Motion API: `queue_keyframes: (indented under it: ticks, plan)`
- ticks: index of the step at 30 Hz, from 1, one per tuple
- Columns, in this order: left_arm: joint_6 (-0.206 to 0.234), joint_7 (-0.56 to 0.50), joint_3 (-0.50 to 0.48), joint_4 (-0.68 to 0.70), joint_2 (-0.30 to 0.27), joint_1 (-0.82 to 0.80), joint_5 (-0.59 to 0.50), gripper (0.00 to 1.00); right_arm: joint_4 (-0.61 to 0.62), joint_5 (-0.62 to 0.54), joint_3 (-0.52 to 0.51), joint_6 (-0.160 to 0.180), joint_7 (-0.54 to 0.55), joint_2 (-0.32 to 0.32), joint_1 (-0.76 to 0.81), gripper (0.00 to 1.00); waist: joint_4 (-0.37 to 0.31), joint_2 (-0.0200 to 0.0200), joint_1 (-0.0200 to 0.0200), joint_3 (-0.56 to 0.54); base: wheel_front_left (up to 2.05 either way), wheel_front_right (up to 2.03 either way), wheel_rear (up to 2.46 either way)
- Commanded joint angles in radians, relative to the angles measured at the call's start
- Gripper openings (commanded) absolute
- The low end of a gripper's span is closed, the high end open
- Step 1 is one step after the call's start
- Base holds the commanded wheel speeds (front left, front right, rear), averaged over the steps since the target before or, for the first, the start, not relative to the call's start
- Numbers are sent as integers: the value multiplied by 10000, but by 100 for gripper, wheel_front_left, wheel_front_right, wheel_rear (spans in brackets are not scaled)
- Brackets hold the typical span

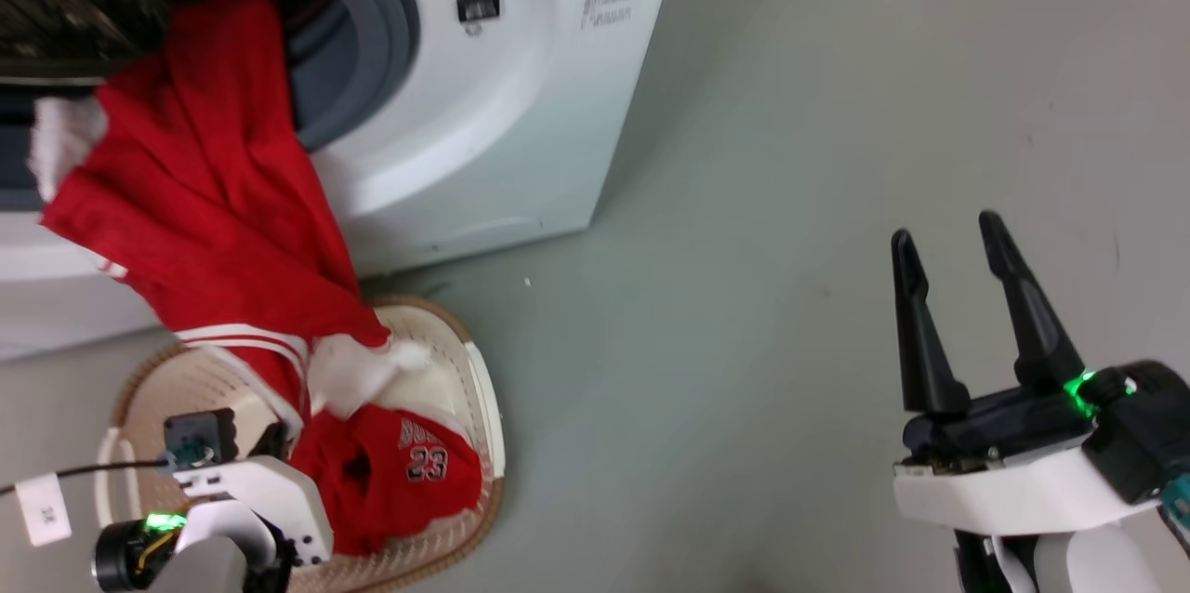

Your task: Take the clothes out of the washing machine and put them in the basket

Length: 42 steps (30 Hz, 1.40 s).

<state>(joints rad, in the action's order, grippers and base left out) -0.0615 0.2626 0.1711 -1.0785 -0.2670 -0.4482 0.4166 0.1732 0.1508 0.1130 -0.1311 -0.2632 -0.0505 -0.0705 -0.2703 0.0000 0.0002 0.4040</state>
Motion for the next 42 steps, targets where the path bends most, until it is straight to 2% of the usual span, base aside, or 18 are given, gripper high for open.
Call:
queue_keyframes:
  ticks: [1,6,21,22,23,24,29,42]
  plan:
    - [-21,-78,-8,-465,-133,-403,22,0,100,137,-31,7,-23,5,-332,100,-196,0,-2,917,0,0,0]
    - [-47,-182,-1,-1313,-265,-1097,79,0,190,331,-74,7,-23,3,-686,100,-358,0,-2,1598,0,0,0]
    - [36,-338,277,-1947,-252,-1934,47,0,212,500,-306,7,-23,3,-1076,100,-335,0,-2,2257,0,0,0]
    - [10,-372,291,-1962,-236,-1935,70,25,200,495,-316,7,-23,3,-1086,100,-323,0,-2,2248,0,0,0]
    - [18,-354,349,-1975,-252,-1946,10,97,187,486,-314,7,-23,3,-1094,100,-314,0,-2,2235,0,0,0]
    - [51,-315,380,-1981,-253,-1960,-21,100,178,479,-317,7,-23,3,-1096,100,-303,0,-2,2215,0,0,0]
    - [69,-414,501,-2034,-136,-1711,-13,100,108,424,-272,7,-23,3,-997,100,-231,0,-2,1950,0,0,0]
    - [218,20,750,-1721,421,-208,-92,100,-360,110,-287,7,-25,3,68,100,258,0,-2,-549,0,0,0]
